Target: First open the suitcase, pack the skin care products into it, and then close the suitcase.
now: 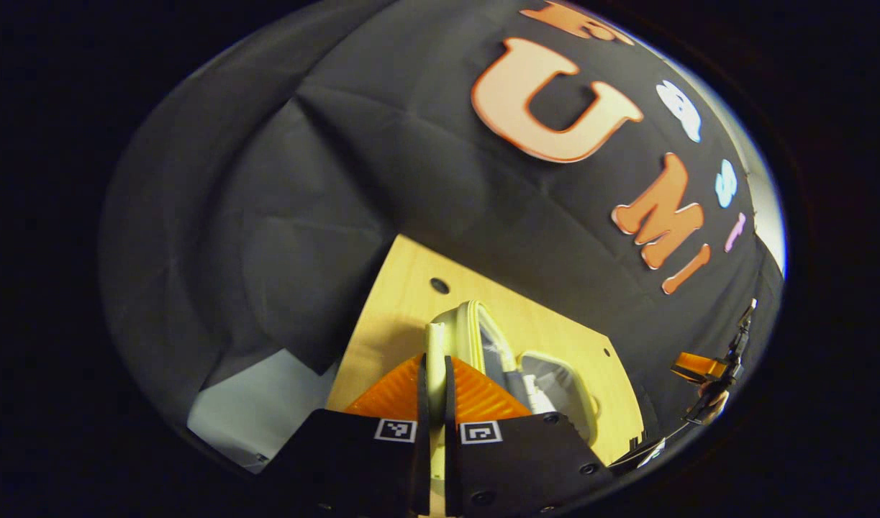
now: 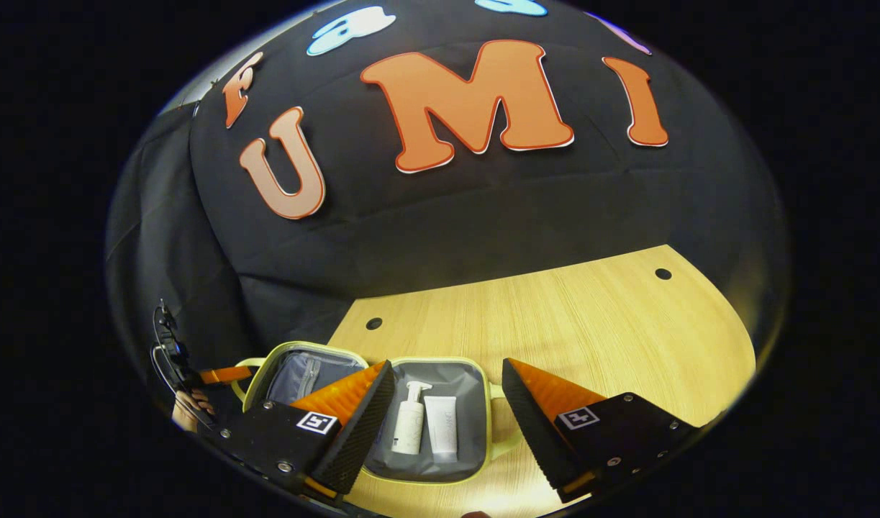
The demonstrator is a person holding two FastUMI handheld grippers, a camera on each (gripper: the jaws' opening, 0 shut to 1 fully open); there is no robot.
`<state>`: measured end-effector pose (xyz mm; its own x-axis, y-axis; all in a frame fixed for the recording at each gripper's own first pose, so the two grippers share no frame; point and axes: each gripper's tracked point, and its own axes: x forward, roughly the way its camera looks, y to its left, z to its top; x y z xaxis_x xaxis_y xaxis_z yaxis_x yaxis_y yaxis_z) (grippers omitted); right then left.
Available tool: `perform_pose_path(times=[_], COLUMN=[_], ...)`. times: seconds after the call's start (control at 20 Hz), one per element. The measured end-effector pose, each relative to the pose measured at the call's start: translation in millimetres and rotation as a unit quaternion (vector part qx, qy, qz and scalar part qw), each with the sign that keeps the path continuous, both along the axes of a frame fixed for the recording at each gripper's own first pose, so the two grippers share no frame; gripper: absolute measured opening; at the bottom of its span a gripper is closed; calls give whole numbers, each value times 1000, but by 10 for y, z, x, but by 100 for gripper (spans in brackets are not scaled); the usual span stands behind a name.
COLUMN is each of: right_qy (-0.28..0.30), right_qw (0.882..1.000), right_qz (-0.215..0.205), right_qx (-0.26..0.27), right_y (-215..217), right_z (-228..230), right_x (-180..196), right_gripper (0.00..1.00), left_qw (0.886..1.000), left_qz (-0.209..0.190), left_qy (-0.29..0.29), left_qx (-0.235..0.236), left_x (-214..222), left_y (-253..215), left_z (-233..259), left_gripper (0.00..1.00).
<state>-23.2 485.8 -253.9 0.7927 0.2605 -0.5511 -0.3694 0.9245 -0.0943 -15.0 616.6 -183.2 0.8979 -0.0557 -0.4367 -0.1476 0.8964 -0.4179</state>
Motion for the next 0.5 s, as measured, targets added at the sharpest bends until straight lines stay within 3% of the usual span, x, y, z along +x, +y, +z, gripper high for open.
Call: perform_pose_path(times=[0.25,0.5], right_qy=[-43,-70], right_qw=[999,997], right_qz=[20,26], right_qx=[19,20], right_y=[-226,-744], right_z=[488,853], right_x=[189,384], right_gripper=[95,95], left_qw=[997,993], left_qz=[-43,-70], left_qy=[-19,-22], left_qx=[67,87], left_x=[224,475], left_y=[-937,-1926], left_z=[728,1031], left_gripper=[8,8])
